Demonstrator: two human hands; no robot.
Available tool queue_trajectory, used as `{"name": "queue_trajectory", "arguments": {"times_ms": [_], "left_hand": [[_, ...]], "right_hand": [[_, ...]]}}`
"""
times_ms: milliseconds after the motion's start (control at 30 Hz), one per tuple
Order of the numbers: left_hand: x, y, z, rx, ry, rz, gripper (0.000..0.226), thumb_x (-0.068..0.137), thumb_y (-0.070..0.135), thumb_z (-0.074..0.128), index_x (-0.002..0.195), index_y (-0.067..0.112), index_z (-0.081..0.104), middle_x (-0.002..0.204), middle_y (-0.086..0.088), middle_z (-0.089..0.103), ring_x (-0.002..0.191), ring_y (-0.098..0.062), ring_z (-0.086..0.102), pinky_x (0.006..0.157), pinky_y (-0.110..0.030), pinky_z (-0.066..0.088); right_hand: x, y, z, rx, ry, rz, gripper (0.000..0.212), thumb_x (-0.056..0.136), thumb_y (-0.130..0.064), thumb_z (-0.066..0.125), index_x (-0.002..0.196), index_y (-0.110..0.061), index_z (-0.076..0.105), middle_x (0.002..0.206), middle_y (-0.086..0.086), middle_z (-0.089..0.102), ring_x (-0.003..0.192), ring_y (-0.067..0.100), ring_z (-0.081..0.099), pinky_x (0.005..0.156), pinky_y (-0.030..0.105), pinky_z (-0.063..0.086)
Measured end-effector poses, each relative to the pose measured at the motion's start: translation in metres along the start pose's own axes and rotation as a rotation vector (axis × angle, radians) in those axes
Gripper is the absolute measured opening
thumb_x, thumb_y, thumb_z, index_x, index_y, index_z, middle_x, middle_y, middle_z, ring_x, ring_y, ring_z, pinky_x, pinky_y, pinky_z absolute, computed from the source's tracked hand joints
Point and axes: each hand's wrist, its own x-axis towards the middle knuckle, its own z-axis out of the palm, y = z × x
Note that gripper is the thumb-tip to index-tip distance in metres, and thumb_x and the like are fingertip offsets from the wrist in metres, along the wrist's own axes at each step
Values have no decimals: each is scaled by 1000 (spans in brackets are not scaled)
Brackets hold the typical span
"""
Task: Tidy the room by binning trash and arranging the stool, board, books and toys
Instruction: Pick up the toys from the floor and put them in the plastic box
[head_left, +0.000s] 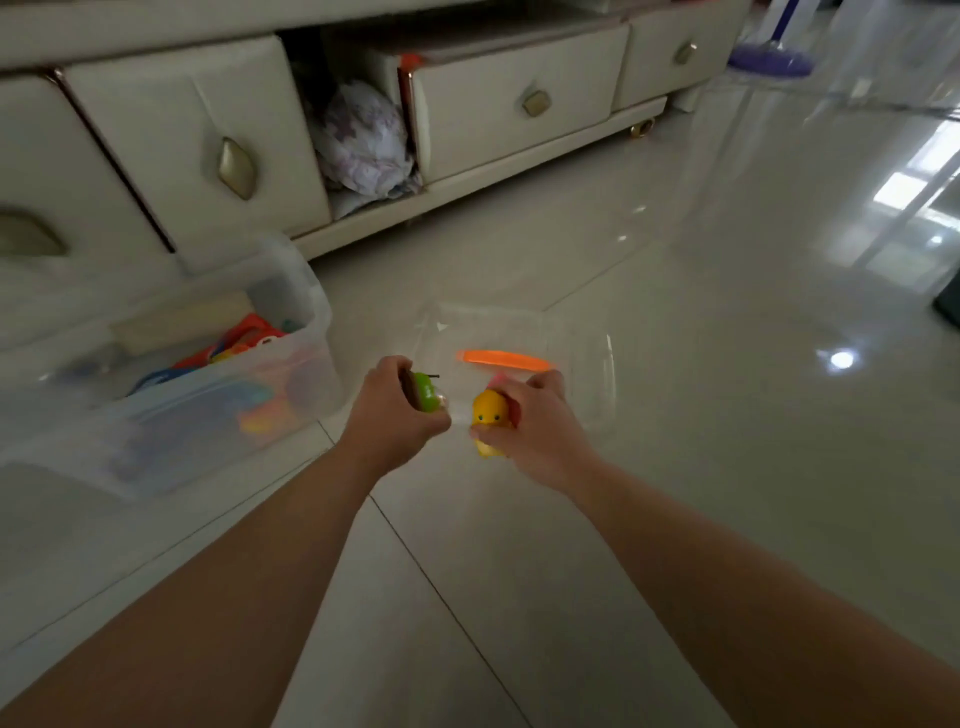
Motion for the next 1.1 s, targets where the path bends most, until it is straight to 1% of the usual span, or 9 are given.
{"name": "queue_trajectory", "arguments": {"times_ms": [167,367,433,500,600,700,800,967,1100], "left_hand": [[9,5,-95,-71,316,78,66,74,17,77,131,13,44,114,-2,53,99,-18,55,78,-23,39],[28,-46,-193,-52,545,-30,63,88,23,65,140,4,35,134,-19,49,121,-32,49,92,-34,40],[29,-62,-208,-66,533,-99,64,93,23,58,144,1,27,142,-23,41,130,-36,42,103,-39,35],[27,-73,-213,-77,509,-124,61,96,18,52,146,-1,23,148,-23,34,136,-35,35,109,-36,28],[29,-80,-209,-111,475,-116,55,98,14,45,146,-1,24,149,-24,33,137,-36,34,112,-39,27],[31,-70,-196,-192,519,-92,40,97,12,45,136,3,42,134,-14,51,123,-28,49,97,-30,38],[28,-47,-169,-299,531,-51,31,94,9,49,124,4,54,115,-9,62,100,-17,56,80,-19,38],[37,-17,-96,-260,246,-53,32,92,14,54,123,8,56,117,-8,64,104,-22,59,87,-28,46],[40,-14,-48,-144,36,-104,42,92,20,55,131,5,50,127,-12,59,115,-27,55,97,-32,42]], "right_hand": [[37,-110,24,153,197,-221,55,74,-35,76,124,-22,55,117,12,38,96,3,24,82,9,27],[74,-221,68,136,150,-336,56,83,-28,68,134,-17,48,123,15,39,122,23,32,97,23,30],[86,-239,81,70,110,-317,49,91,-24,58,137,-18,43,123,14,40,124,28,37,100,29,33],[97,-247,93,-31,92,-297,47,95,-24,49,141,-20,38,130,17,43,122,31,43,97,31,35],[97,-245,98,-137,52,-246,49,95,-18,49,142,-18,37,132,17,47,121,31,46,96,32,37],[82,-227,90,-203,31,-169,49,95,-22,50,142,-17,38,131,15,47,118,30,48,97,34,39],[66,-196,75,-289,23,-107,49,95,-29,50,142,-19,37,134,14,43,122,31,47,102,43,40],[55,-125,35,-473,9,12,55,96,-40,44,148,-29,26,154,11,22,139,31,29,112,47,29],[55,-63,9,-531,-6,85,54,96,-41,44,146,-31,29,154,9,25,140,28,29,110,47,28]]}}
